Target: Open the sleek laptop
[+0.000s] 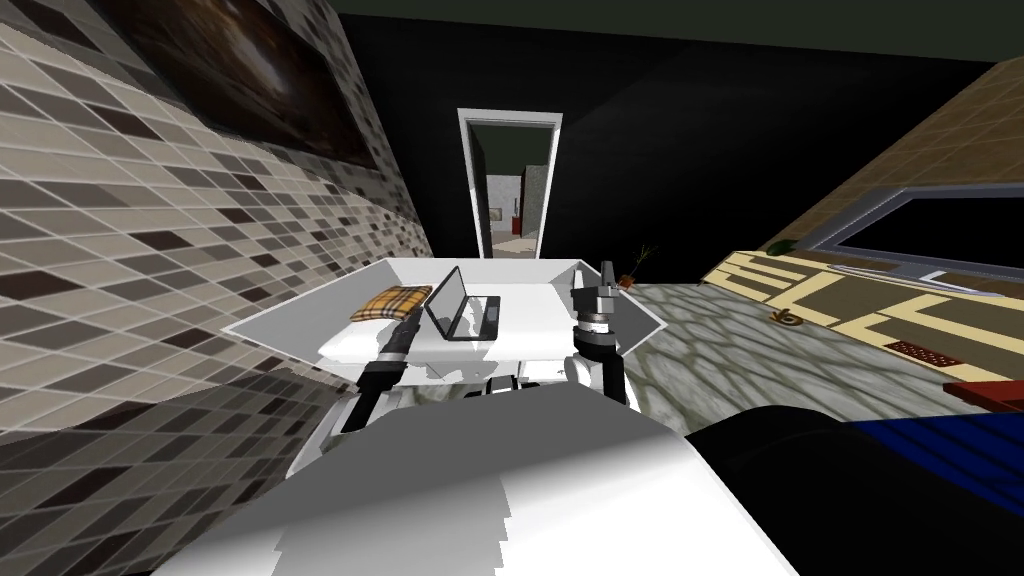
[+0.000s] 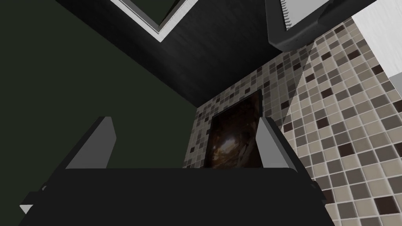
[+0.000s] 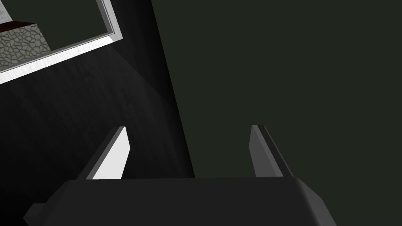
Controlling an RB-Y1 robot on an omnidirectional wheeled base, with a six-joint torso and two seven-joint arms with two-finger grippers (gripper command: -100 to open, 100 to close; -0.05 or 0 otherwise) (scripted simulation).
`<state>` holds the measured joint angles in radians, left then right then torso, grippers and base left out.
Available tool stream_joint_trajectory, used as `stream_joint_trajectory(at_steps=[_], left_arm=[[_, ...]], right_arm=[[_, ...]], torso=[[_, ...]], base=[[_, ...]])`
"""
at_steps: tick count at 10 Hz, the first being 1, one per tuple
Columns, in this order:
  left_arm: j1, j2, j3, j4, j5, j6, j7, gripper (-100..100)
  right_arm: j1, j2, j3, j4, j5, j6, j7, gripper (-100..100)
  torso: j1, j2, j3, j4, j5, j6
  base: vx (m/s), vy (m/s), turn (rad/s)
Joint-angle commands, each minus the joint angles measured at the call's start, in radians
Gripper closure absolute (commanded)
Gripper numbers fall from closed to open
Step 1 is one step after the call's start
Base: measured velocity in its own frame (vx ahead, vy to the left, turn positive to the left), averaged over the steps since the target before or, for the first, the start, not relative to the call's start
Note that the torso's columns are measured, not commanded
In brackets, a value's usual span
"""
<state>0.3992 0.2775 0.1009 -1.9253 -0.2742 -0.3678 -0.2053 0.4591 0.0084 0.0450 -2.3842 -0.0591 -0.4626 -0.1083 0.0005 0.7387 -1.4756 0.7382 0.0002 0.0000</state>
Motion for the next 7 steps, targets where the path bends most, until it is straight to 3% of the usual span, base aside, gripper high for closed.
stream_joint_trajectory(at_steps=[1, 7], left_arm=[[-0.032, 0.041, 0.009, 0.067, -0.026, 0.035, -0.019, -100], [-0.074, 0.124, 0.02, 0.179, -0.08, 0.099, -0.06, -100]], right_arm=[[0.0, 0.0, 0.0, 0.0, 0.0, 0.0, 0.0, 0], [0.0, 0.0, 0.0, 0.0, 0.0, 0.0, 0.0, 0]], torso=[[0.0, 0.0, 0.0, 0.0, 0.0, 0.0], [0.0, -0.001, 0.0, 0.0, 0.0, 0.0]], base=[[0.03, -0.013, -0.06], [0.031, -0.011, -0.06]])
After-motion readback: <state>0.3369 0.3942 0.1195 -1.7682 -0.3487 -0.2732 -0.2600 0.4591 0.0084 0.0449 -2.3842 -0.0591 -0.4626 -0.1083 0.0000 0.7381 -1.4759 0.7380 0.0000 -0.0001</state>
